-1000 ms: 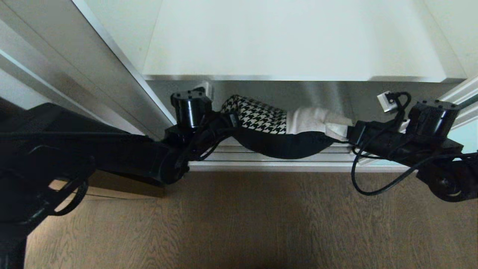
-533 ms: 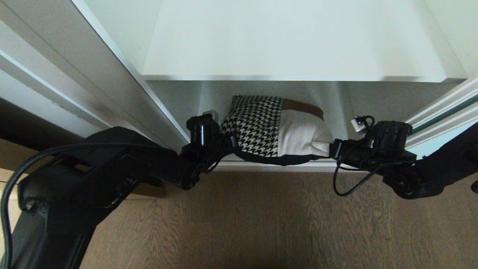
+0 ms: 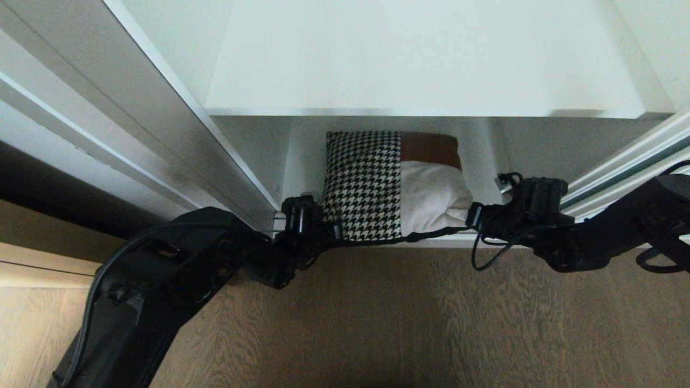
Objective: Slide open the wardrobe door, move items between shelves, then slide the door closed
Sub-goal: Place the pillow on the lower shelf
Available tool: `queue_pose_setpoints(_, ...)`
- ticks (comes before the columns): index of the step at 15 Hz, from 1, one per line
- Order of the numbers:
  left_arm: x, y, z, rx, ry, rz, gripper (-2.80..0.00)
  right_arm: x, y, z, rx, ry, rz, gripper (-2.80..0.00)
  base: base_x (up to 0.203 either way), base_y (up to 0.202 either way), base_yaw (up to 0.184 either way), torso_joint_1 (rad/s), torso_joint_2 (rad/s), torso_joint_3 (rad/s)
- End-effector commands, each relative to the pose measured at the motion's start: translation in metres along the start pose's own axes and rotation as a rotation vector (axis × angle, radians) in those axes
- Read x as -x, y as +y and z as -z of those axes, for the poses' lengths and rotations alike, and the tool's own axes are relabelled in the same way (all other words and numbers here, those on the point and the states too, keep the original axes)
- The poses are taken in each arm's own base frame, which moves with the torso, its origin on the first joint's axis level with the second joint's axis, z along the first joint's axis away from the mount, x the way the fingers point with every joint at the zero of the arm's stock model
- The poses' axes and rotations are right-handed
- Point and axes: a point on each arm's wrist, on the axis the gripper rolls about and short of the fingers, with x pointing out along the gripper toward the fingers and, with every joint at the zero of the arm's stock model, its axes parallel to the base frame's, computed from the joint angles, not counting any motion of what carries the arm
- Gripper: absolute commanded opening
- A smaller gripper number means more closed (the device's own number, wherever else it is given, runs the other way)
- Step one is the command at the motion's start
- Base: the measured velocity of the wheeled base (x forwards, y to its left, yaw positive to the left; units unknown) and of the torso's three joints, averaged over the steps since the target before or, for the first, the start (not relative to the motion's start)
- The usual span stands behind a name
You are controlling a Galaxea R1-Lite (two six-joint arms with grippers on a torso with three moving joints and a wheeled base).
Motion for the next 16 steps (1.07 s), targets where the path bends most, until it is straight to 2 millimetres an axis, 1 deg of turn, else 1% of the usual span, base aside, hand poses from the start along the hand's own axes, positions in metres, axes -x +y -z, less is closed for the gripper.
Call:
queue_pose_setpoints(1, -0.003, 0.003, 0.009, -0.006, 0.056, -0.020, -2.80, -0.004, -0.007, -0.003, -0.034, 0.036, 0.033, -2.80, 0.000, 0.000, 0.000, 0.000, 0.00, 0.000)
queue_pose_setpoints(4, 0.006, -0.001, -0.007, -0.009, 0.098, -0.033, -2.80, -0.008, -0.011, -0.009, -0.093, 0.116, 0.091, -2.80, 0.000, 0.000, 0.000, 0.000, 0.00, 0.000)
queue_pose_setpoints(6, 0.006, -0.001, -0.006, -0.026, 0.137, -0.047, -2.80, -0.013, -0.014, -0.010, -0.102, 0.128, 0.131, -2.80, 0.000, 0.000, 0.000, 0.000, 0.00, 0.000)
queue_pose_setpoints(8, 0.003, 0.000, -0.006, -0.060, 0.148, -0.073, -2.80, -0.023, -0.026, -0.003, -0.099, 0.139, 0.199, -2.80, 0.000, 0.000, 0.000, 0.000, 0.00, 0.000)
queue_pose_setpoints(9, -0.001, 0.001, -0.006, -0.064, 0.137, -0.084, -2.80, -0.027, -0.032, 0.002, -0.097, 0.148, 0.229, -2.80, 0.000, 0.000, 0.000, 0.000, 0.00, 0.000)
queue_pose_setpoints(12, -0.021, 0.005, -0.003, -0.073, 0.075, -0.151, -2.80, -0.032, -0.036, 0.008, -0.069, 0.164, 0.236, -2.80, 0.000, 0.000, 0.000, 0.000, 0.00, 0.000)
queue_pose_setpoints(13, -0.028, 0.005, -0.004, -0.073, 0.049, -0.161, -2.80, -0.036, -0.037, 0.007, -0.057, 0.154, 0.234, -2.80, 0.000, 0.000, 0.000, 0.000, 0.00, 0.000)
queue_pose_setpoints(14, -0.035, 0.006, 0.000, -0.077, 0.037, -0.174, -2.80, -0.041, -0.037, 0.006, -0.048, 0.142, 0.237, -2.80, 0.000, 0.000, 0.000, 0.000, 0.00, 0.000)
queue_pose_setpoints(15, -0.039, 0.007, 0.006, -0.095, 0.037, -0.204, -2.80, -0.047, -0.035, 0.004, -0.034, 0.126, 0.243, -2.80, 0.000, 0.000, 0.000, 0.000, 0.00, 0.000)
queue_pose_setpoints(16, -0.041, 0.007, 0.005, -0.118, 0.026, -0.212, -2.80, -0.052, -0.030, 0.003, -0.019, 0.114, 0.243, -2.80, 0.000, 0.000, 0.000, 0.000, 0.00, 0.000)
